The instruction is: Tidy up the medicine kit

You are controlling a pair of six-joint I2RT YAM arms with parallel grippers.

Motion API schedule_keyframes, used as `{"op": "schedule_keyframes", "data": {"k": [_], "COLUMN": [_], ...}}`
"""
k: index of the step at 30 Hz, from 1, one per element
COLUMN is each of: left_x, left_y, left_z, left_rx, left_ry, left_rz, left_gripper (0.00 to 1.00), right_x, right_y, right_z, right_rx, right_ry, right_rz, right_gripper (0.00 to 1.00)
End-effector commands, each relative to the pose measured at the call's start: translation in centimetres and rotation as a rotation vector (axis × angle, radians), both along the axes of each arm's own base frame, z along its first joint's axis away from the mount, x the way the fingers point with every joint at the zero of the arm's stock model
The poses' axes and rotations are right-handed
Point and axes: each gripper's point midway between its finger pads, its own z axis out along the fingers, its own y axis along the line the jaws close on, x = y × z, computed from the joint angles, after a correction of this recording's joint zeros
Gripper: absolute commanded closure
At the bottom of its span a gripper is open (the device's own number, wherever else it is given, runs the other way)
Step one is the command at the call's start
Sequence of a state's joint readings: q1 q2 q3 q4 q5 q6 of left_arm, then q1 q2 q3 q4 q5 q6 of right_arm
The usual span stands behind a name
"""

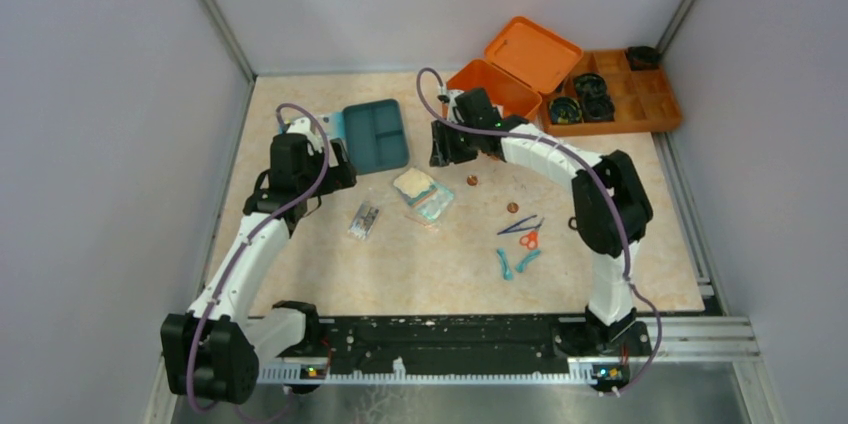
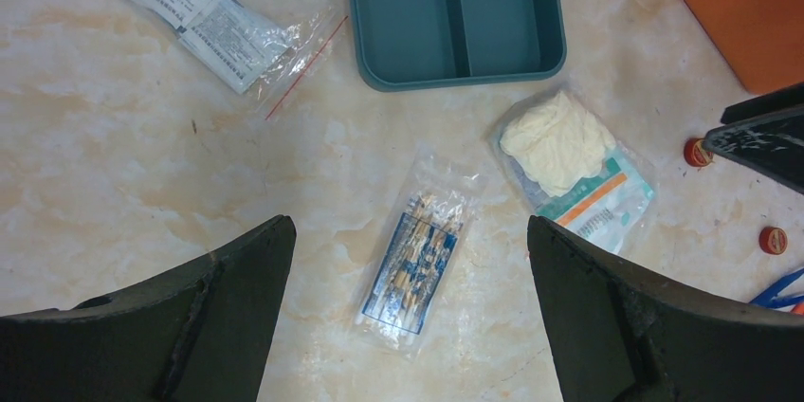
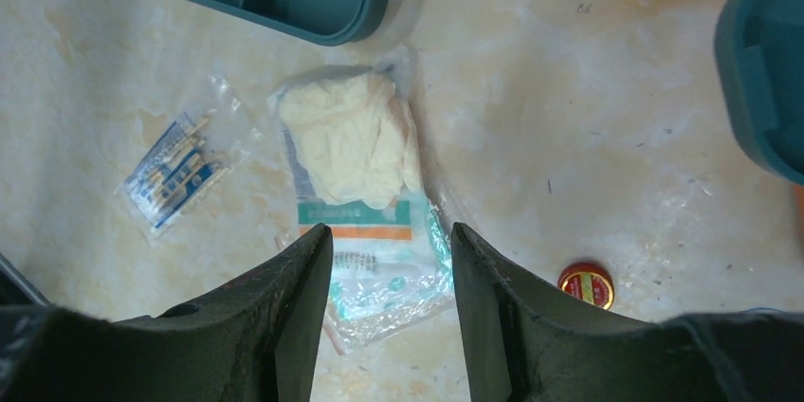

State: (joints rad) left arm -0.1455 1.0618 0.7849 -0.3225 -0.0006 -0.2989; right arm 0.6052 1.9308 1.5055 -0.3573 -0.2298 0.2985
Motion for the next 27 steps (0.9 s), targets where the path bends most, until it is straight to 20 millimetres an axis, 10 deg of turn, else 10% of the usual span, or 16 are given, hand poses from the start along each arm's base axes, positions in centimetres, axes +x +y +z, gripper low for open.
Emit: {"op": "schedule_keyframes", "data": {"k": [1, 27], "left_x": [0.2, 0.3], "left_y": [0.4, -0.4], "left_z": [0.9, 0.7], "left_rx": [0.0, -0.024], "left_ry": [-0.015, -0.011], "left_rz": [0.025, -0.013], "left_gripper": [0.01, 0.01], "right_x": [0.9, -0.8], "right_y": [1.9, 4.8], "right_z": [-0.5, -8.6], "right_rx": [0.041, -0.072], "right_ry": [0.0, 0.15], "right_rz": [0.018, 0.188], "right_gripper": [0.5, 0.54]}}
